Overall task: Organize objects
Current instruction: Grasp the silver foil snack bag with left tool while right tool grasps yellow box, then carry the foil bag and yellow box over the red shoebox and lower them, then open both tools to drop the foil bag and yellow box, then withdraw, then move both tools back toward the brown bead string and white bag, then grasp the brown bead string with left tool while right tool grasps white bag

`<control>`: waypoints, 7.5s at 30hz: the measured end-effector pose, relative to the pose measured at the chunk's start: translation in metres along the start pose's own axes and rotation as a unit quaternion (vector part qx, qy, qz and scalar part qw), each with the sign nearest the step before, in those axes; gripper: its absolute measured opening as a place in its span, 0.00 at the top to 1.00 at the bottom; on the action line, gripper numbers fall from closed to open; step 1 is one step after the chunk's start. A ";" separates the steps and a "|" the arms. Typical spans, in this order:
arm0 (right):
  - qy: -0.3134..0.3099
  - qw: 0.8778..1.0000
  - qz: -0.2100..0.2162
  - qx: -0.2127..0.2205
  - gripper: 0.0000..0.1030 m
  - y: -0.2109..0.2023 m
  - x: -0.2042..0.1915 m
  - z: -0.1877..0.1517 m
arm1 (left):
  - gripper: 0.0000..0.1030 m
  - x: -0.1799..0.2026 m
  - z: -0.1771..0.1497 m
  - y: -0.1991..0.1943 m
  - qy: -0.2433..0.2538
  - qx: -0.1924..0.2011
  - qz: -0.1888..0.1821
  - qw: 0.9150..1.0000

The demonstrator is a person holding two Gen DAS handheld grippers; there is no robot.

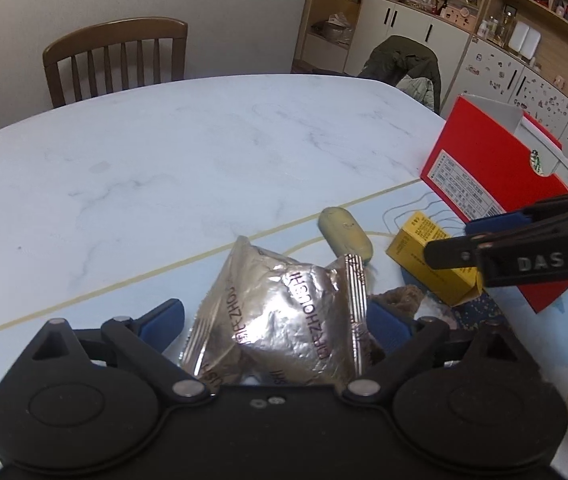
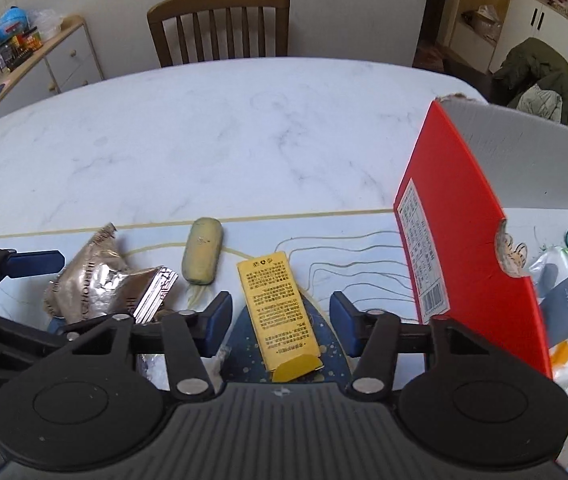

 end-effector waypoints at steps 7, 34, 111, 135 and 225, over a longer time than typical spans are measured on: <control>-0.005 1.000 0.002 -0.011 0.64 0.012 -0.001 -0.003 | 0.24 0.001 -0.002 0.002 -0.001 0.001 -0.006 1.000; 0.054 0.998 0.042 0.008 0.71 -0.081 0.012 -0.030 | 0.48 0.000 -0.010 -0.062 -0.079 0.016 -0.023 0.997; 0.046 0.997 0.055 -0.012 0.71 -0.038 0.282 0.046 | 0.48 0.253 0.187 0.109 -0.007 -0.082 0.000 0.997; 0.038 0.995 0.094 0.007 0.48 -0.059 0.284 0.047 | 0.31 0.256 0.182 0.107 -0.008 -0.100 -0.004 0.995; -0.032 0.998 0.049 0.023 0.17 -0.063 0.014 -0.061 | 0.15 0.045 -0.013 -0.054 -0.050 0.011 0.008 0.999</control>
Point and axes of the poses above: each gripper's, at about its wrist camera, not at the fingertips, and y roughly the way its jaws point, x to its right, z to its top, the point moved 7 cm from there along y, roughly the way its jaws point, and after that the axes turned 13 degrees about y, right-handed, at the moved point
